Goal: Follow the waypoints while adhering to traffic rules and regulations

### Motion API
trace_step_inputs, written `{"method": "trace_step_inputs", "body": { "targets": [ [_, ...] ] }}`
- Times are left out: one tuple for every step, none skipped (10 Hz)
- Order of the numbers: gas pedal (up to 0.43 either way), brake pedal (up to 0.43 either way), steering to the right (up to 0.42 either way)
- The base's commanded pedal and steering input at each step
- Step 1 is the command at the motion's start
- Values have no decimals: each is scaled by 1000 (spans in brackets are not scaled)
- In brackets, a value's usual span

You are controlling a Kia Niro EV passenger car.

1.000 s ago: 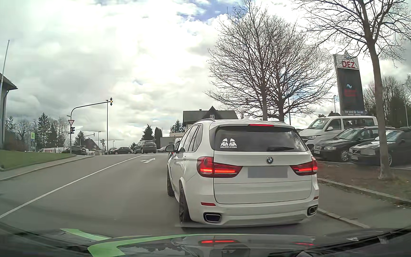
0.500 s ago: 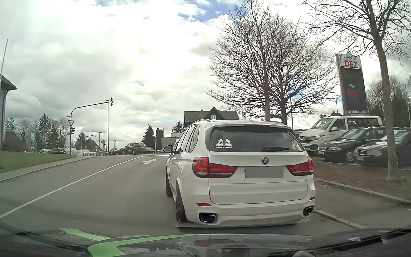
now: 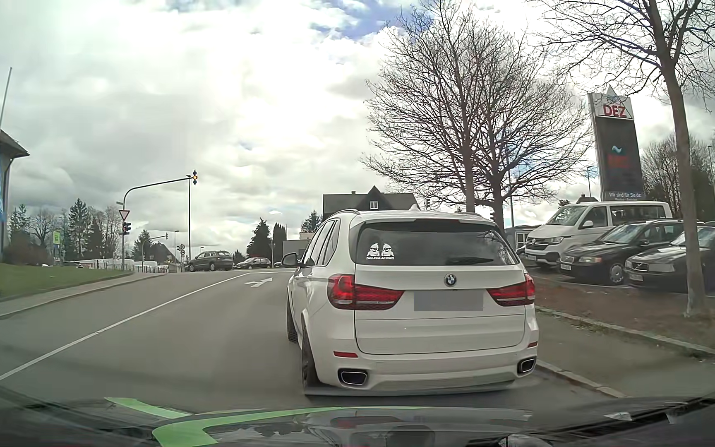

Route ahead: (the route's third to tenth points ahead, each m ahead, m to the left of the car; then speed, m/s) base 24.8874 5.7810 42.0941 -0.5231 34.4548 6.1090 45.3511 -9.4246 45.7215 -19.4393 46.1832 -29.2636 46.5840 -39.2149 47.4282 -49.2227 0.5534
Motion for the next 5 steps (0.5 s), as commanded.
{"method": "trace_step_inputs", "body": {
  "targets": [
    [28,0,-69],
    [47,0,-69],
    [130,0,-69],
    [130,0,-69],
    [130,0,-69]
  ]
}}
